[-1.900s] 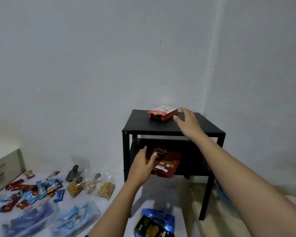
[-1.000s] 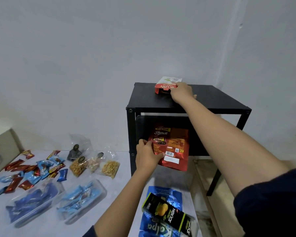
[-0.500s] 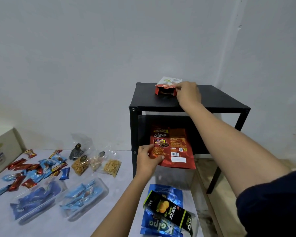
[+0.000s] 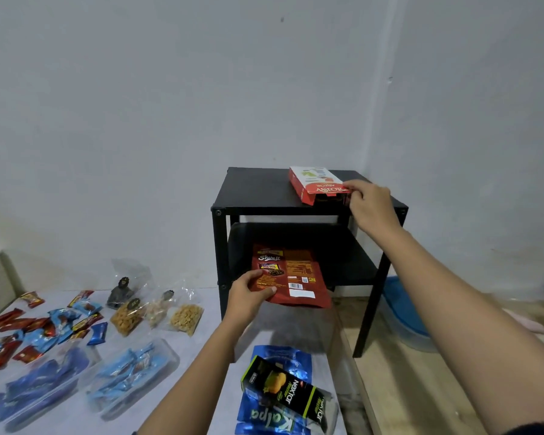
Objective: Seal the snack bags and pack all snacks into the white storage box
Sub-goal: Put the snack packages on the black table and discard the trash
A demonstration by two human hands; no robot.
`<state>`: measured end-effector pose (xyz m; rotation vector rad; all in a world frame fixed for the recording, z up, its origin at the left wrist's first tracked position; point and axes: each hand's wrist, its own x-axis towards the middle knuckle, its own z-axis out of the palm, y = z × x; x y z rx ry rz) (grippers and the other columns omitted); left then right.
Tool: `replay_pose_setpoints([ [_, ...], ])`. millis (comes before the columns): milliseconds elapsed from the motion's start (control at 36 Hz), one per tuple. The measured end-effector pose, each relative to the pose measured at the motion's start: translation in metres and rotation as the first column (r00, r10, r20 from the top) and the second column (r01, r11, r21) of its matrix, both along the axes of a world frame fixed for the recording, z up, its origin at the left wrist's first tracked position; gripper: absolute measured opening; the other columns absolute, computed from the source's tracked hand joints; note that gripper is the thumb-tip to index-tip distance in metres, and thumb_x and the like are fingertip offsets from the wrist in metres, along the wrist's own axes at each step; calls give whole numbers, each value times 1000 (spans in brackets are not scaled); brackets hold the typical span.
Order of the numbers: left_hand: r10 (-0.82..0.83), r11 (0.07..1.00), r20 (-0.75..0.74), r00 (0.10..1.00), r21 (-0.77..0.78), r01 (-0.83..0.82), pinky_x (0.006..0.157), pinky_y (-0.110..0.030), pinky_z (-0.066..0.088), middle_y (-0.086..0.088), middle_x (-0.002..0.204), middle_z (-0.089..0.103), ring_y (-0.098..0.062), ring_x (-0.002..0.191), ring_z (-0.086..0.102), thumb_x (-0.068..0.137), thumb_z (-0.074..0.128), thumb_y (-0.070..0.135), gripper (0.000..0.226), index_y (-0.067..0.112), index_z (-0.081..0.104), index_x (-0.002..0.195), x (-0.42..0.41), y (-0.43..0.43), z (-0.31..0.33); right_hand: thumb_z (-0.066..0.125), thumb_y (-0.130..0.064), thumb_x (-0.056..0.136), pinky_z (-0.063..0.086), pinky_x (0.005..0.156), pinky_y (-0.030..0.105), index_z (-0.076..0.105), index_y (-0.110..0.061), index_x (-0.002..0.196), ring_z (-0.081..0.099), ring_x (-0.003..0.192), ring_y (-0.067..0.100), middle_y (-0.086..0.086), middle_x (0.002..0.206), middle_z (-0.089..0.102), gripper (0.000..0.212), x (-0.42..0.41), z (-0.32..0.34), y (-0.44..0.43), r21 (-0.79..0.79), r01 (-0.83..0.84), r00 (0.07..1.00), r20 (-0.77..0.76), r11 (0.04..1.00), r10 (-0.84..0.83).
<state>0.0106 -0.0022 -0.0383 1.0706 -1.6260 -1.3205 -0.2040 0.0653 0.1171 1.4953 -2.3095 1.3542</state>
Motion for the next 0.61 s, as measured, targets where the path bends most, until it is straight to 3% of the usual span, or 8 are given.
replay_pose_setpoints([
  [139, -11, 1000, -16, 1000, -6, 11, 90, -32, 51, -11, 128, 51, -20, 109, 53, 79, 70, 6, 52, 8, 50, 128, -7, 5, 5, 32, -35, 98, 46, 79, 36, 60, -10, 112, 49, 89, 15, 10, 113, 63, 40, 11, 7, 2, -19, -3, 997, 79, 1000, 5],
  [194, -8, 1000, -23, 1000, -6, 7, 90, -33, 51, -11, 128, 50, -21, 112, 53, 80, 69, 6, 52, 9, 50, 128, -8, 6, 5, 34, -54, 94, 48, 87, 40, 53, -15, 112, 54, 99, 21, 8, 113, 60, 47, 15, 10, -4, 20, 28, 991, 128, 999, -31],
  [250, 3, 1000, -27, 1000, -3, -3, 88, -32, 51, -11, 129, 51, -23, 113, 53, 79, 70, 6, 51, 9, 51, 127, -8, 7, 4, 34, -62, 90, 35, 104, 50, 45, -19, 119, 50, 115, 29, 8, 119, 56, 53, 18, 14, -10, 100, 64, 985, 155, 993, -79],
  [306, 12, 1000, -32, 999, 2, -12, 88, -32, 51, -11, 129, 50, -25, 115, 53, 79, 70, 6, 51, 10, 51, 127, -8, 8, 2, 36, -68, 86, 12, 115, 56, 39, -21, 129, 41, 128, 34, 9, 130, 54, 63, 19, 17, -18, 177, 78, 982, 158, 981, -107],
  [361, 18, 1000, -31, 999, 4, -18, 89, -34, 51, -11, 129, 50, -26, 117, 52, 80, 69, 6, 51, 11, 50, 127, -7, 8, 0, 43, -73, 80, -3, 113, 58, 32, -24, 138, 32, 136, 36, 10, 139, 48, 77, 20, 20, -25, 255, 71, 982, 152, 964, -113],
  [417, 28, 1000, -32, 999, 7, -28, 89, -33, 52, -11, 130, 49, -25, 116, 52, 80, 69, 6, 51, 12, 50, 127, -4, 9, -2, 50, -73, 75, -5, 112, 59, 30, -26, 141, 30, 138, 36, 9, 142, 45, 84, 21, 21, -31, 309, 66, 981, 151, 949, -118],
  [528, 46, 999, -34, 998, 6, -46, 81, -25, 51, -8, 128, 49, -20, 109, 52, 80, 69, 6, 49, 12, 51, 126, 0, 11, -2, 62, -60, 75, 7, 117, 54, 42, -21, 135, 36, 134, 30, 7, 138, 49, 74, 21, 29, -38, 293, 40, 961, 252, 955, -117],
  [611, 55, 999, -28, 998, -1, -55, 81, -26, 50, -7, 126, 49, -19, 110, 51, 81, 68, 7, 49, 13, 51, 126, 1, 13, 0, 72, -50, 71, 35, 107, 44, 51, -13, 126, 48, 122, 27, 7, 131, 54, 69, 20, 34, -39, 233, -1, 939, 335, 972, -79],
])
